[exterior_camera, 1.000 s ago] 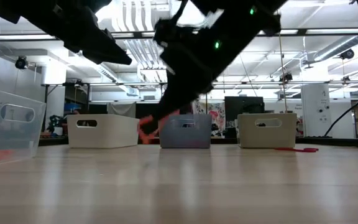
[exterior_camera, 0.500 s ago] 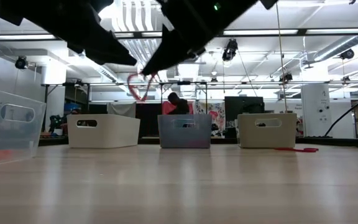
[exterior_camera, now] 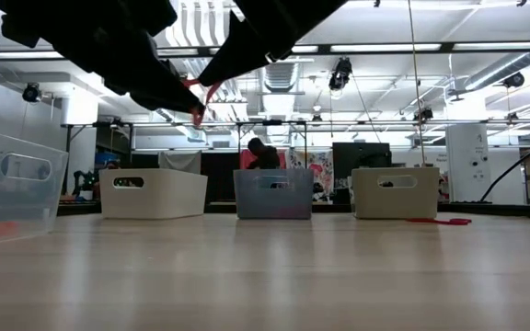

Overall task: Sort rubber bands into baskets
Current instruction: Put the orange rubber band into the transparent bin

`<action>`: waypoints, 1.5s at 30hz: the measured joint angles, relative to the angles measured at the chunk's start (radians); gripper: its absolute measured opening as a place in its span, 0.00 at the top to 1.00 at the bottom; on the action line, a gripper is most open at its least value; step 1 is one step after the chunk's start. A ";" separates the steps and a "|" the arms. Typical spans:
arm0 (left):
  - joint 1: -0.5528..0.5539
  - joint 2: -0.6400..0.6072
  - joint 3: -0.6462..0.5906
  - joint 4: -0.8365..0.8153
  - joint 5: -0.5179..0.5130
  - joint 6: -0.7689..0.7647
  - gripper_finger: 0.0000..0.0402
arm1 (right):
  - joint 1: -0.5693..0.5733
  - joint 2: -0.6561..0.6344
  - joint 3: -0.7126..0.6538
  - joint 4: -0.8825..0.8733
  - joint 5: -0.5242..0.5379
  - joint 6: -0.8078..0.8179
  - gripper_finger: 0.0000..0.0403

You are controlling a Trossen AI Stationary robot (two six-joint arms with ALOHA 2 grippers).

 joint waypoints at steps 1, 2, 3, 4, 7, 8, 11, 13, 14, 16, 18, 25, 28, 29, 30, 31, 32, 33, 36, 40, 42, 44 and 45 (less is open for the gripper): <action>0.000 -0.001 0.000 0.000 0.000 0.000 0.71 | 0.000 0.000 0.000 -0.005 0.000 -0.002 0.98; 0.000 -0.002 0.000 -0.002 0.000 0.000 0.77 | 0.000 0.000 0.000 -0.010 0.000 -0.002 0.98; 0.000 -0.003 0.000 -0.005 0.000 0.000 0.83 | 0.000 0.000 0.000 -0.013 0.000 -0.002 0.98; 0.000 -0.004 0.000 -0.007 0.000 0.000 0.89 | 0.000 0.000 0.000 -0.014 0.000 -0.002 0.98; 0.000 -0.004 0.000 -0.015 0.000 -0.004 0.97 | -0.001 0.000 0.000 -0.012 0.000 0.014 0.98; -0.001 -0.004 0.000 -0.015 0.000 -0.006 0.97 | -0.003 0.000 0.000 -0.012 0.000 0.028 0.97; -0.001 -0.004 0.000 -0.015 0.000 -0.012 0.99 | -0.014 0.000 0.000 -0.019 -0.022 0.073 0.93; -0.001 -0.004 0.000 -0.015 0.000 -0.018 1.00 | -0.024 -0.001 0.000 -0.023 -0.056 0.101 0.87; -0.001 -0.004 0.000 -0.016 0.000 -0.021 1.00 | -0.027 -0.002 0.000 -0.023 -0.061 0.110 0.84; -0.003 -0.005 0.000 -0.023 0.000 -0.027 1.00 | -0.031 -0.002 0.000 -0.023 -0.061 0.118 0.78; -0.006 -0.006 0.000 -0.037 -0.001 -0.029 1.00 | -0.034 -0.002 0.000 -0.023 -0.061 0.119 0.73; -0.011 -0.016 0.013 -0.127 0.006 -0.059 1.00 | -0.037 -0.027 0.000 -0.028 -0.062 0.119 0.58; -0.033 -0.029 0.089 -0.320 0.032 -0.113 1.00 | -0.039 -0.037 0.000 -0.052 -0.062 0.120 0.54; -0.043 -0.030 0.119 -0.388 0.032 -0.128 1.00 | -0.040 -0.039 0.000 -0.059 -0.062 0.120 0.53; -0.054 -0.031 0.152 -0.464 0.032 -0.141 1.00 | -0.041 -0.041 0.000 -0.059 -0.062 0.119 0.52; -0.067 -0.031 0.181 -0.541 0.030 -0.153 1.00 | -0.042 -0.041 0.000 -0.058 -0.062 0.119 0.51; -0.081 -0.031 0.209 -0.621 0.027 -0.168 1.00 | -0.044 -0.042 0.000 -0.059 -0.062 0.119 0.51; -0.095 -0.031 0.238 -0.700 0.023 -0.185 1.00 | -0.046 -0.042 0.000 -0.059 -0.062 0.120 0.50; -0.150 -0.032 0.325 -0.924 -0.015 -0.254 1.00 | -0.047 -0.042 -0.002 -0.062 -0.062 0.132 0.50; -0.222 -0.033 0.438 -1.153 -0.023 -0.320 1.00 | -0.047 -0.042 -0.005 -0.064 -0.062 0.132 0.50; -0.249 -0.034 0.475 -1.235 0.010 -0.346 1.00 | -0.047 -0.042 -0.005 -0.063 -0.062 0.132 0.50; -0.266 -0.035 0.493 -1.290 0.077 -0.389 1.00 | -0.048 -0.042 -0.005 -0.062 -0.062 0.132 0.50; -0.272 -0.036 0.496 -1.315 0.114 -0.417 1.00 | -0.048 -0.042 -0.005 -0.063 -0.062 0.134 0.50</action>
